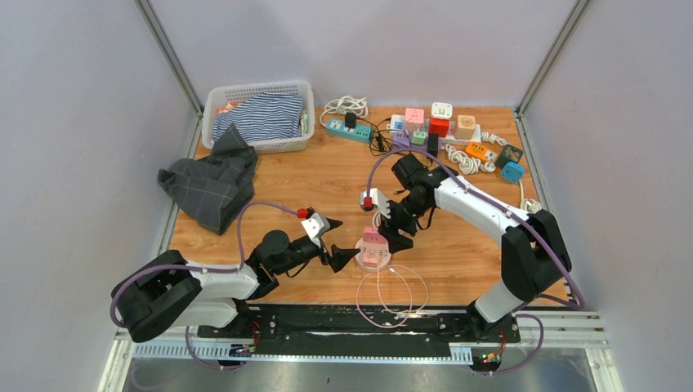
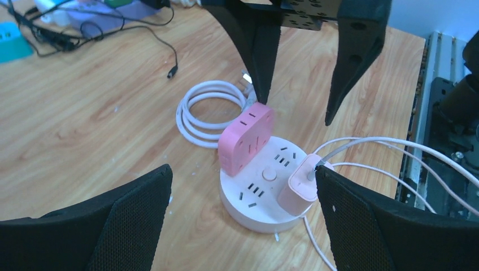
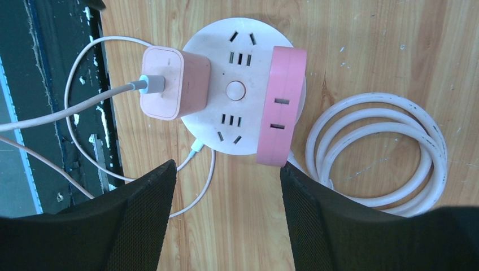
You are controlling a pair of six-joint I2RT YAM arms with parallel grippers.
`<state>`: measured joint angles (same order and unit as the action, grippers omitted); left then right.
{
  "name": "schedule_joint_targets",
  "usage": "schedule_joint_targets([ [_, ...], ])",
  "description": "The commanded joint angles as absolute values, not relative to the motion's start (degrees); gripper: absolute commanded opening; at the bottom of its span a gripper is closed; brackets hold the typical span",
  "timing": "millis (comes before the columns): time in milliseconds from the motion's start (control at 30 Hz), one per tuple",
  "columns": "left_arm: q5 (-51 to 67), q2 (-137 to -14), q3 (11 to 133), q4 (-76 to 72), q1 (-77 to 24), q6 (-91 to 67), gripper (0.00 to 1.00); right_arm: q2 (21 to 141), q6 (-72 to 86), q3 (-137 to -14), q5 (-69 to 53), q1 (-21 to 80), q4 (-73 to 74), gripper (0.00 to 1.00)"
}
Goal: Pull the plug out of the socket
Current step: Remove the plug from the socket.
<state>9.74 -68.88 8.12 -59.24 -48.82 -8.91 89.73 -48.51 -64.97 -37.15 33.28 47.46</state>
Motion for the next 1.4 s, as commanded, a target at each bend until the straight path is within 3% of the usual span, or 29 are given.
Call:
schedule_joint_targets([
  [0,16.43,-72.45,9.18,-68.0,-47.76,1.29,0.98,87.49,-51.4,-65.65,-40.43,31.15,50.85,0.7],
  [267,31.56,-80.13,14.79,-66.09,-40.5,1.66,0.95,86.13,-52.42,-65.9,-41.65,30.58,51.67,0.69],
  [467,35.79,-86.49,20.42,-59.19,-39.64,7.3,0.84,85.49,-52.56,-66.0,-41.07,30.54,51.95,0.68],
  [667,38.72,-88.26,23.82,-55.28,-39.68,11.64,0.82,84.49,-52.56,-66.01,-40.73,29.93,52.11,0.68],
  [933,44.42,-93.17,26.43,-55.28,-39.64,18.37,0.69,85.27,-53.03,-66.18,-41.33,29.1,52.74,0.68],
  [1267,48.95,-99.7,30.97,-55.41,-39.64,15.38,0.5,85.96,-53.43,-66.18,-41.22,28.48,53.09,0.68],
  [1367,49.11,-101.47,31.51,-56.41,-39.64,14.2,0.48,85.97,-53.44,-66.18,-41.26,28.28,53.24,0.68],
])
